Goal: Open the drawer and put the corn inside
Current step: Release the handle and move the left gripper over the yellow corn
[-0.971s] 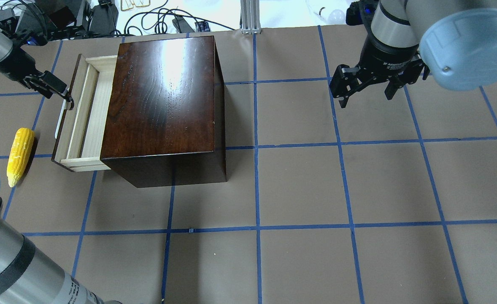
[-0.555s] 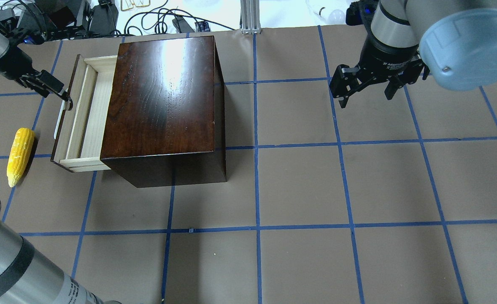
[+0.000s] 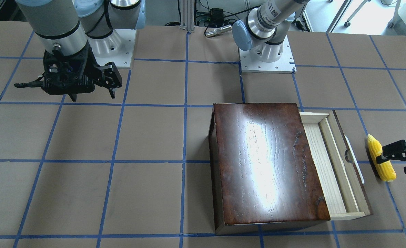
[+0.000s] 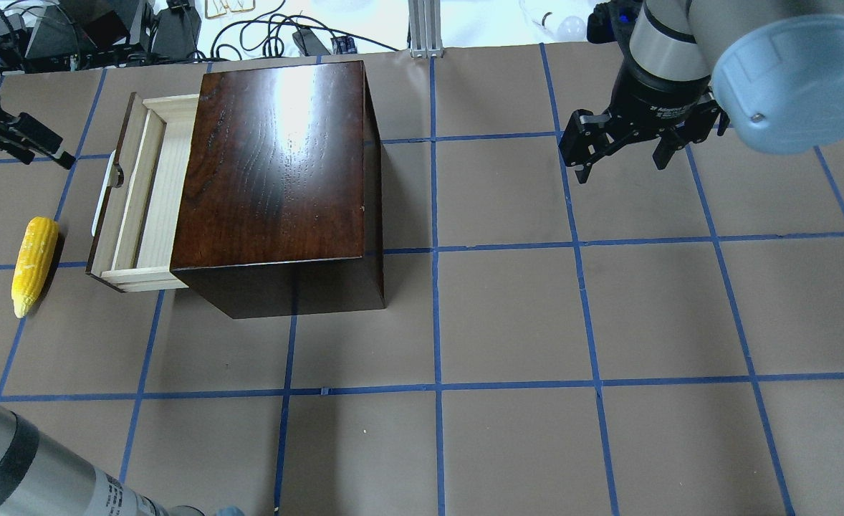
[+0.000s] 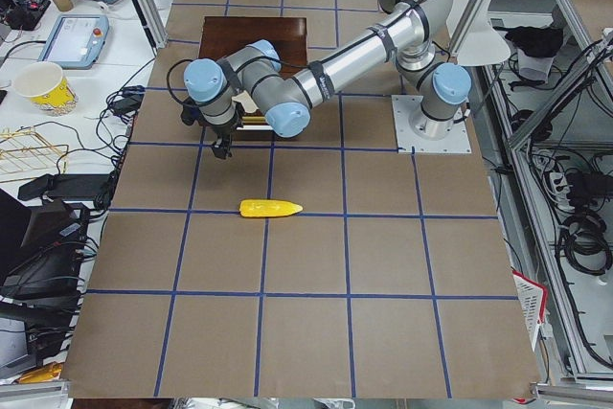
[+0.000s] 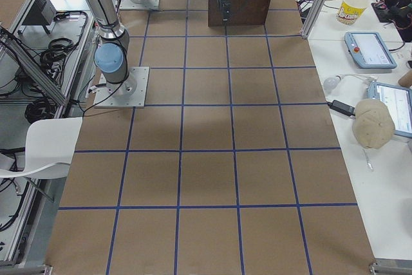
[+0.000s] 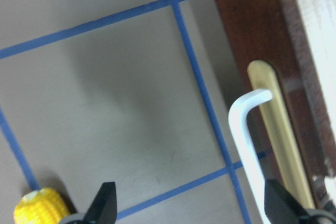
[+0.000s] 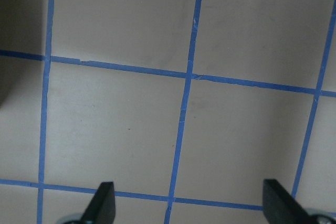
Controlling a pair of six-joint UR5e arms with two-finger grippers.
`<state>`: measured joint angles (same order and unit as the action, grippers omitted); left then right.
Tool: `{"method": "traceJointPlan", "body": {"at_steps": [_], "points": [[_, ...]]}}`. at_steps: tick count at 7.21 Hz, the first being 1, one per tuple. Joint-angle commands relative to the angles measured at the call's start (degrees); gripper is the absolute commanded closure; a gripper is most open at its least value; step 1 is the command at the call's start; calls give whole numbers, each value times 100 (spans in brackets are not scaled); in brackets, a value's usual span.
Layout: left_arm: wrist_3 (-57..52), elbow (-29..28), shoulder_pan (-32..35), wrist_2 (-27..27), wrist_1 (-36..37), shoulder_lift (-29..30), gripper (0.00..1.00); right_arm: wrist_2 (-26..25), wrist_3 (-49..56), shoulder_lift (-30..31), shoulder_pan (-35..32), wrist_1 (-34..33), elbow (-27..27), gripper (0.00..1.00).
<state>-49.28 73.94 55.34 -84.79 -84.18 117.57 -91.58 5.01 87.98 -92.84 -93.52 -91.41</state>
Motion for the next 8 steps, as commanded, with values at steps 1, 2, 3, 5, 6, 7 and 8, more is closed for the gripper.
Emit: {"method": "traceJointPlan", "body": {"at_steps": [1, 2, 3, 5, 6, 7, 8], "points": [[33, 42, -294, -361, 338, 160, 0, 0, 0, 0, 12, 0, 0, 0], [346, 129, -304, -398, 498, 231, 0, 0, 0, 0, 12, 0, 0, 0], [680, 182, -304, -442, 508, 301, 0, 0, 0, 0, 12, 0, 0, 0], [701, 296, -313, -846, 683, 494, 0, 0, 0, 0, -6, 0, 0, 0], [857, 367, -313, -846, 814, 608, 0, 0, 0, 0, 12, 0, 0, 0], [1050, 437, -313, -846, 990, 670, 0, 0, 0, 0, -5, 0, 0, 0], [1104, 507, -313, -960, 1113, 758, 0, 0, 0, 0, -6, 0, 0, 0]]}}
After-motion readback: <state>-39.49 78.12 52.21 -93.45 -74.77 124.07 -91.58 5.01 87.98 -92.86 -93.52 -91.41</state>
